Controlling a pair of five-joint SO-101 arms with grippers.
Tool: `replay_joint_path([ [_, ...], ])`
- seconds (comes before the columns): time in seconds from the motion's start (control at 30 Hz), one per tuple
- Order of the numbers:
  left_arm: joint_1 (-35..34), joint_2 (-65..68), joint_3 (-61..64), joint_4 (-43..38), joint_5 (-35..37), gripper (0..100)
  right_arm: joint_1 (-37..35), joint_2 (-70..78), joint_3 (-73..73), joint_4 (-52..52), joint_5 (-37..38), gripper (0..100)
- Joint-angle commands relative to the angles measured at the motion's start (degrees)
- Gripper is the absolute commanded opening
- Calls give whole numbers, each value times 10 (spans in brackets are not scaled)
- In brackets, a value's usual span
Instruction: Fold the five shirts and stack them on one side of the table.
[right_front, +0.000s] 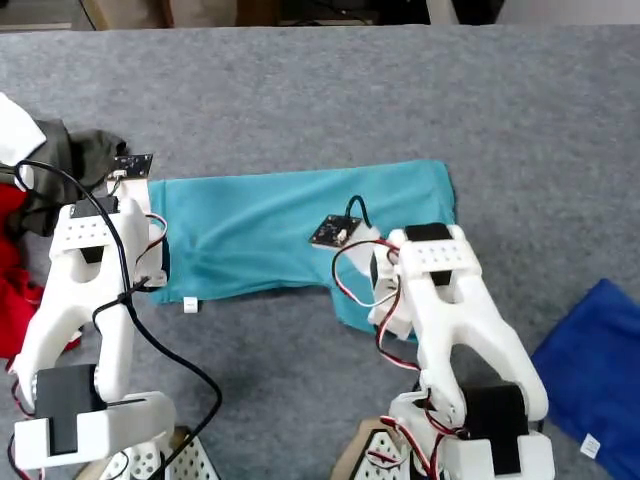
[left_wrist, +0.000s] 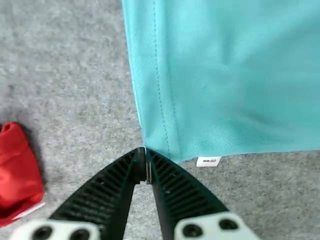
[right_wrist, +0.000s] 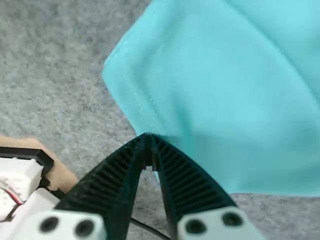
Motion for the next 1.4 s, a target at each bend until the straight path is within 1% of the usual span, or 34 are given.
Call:
replay_joint_path([
  [0.0,-5,-27,-15,-4,-4,19,2,-24,-99,39,2,5],
  [0.17,-3,-22,-87,-4,2,19,48,2,-264,65,5,5],
  [0.23,0,-20,-121,-11,22,19,58,41,-320,65,5,5],
  [0.3,7,-14,-145,-40,45,19,66,95,-373,62,2,5],
  [0.4,22,12,-171,-75,53,19,71,189,-453,61,-4,5],
  [0.53,46,85,-193,-120,54,19,84,313,-566,61,-43,5],
  [0.63,49,153,-224,-160,54,19,106,400,-643,65,-63,5],
  [0.8,44,284,-309,-194,49,19,142,502,-731,79,-62,5],
  [0.9,32,366,-378,-173,48,19,159,548,-774,83,-62,5],
  [1.13,0,479,-569,-67,48,19,174,629,-858,108,-49,5],
  [1.23,-3,504,-633,-32,48,19,172,643,-903,140,-47,5],
  [1.37,2,511,-709,36,48,19,166,639,-997,220,-46,5],
])
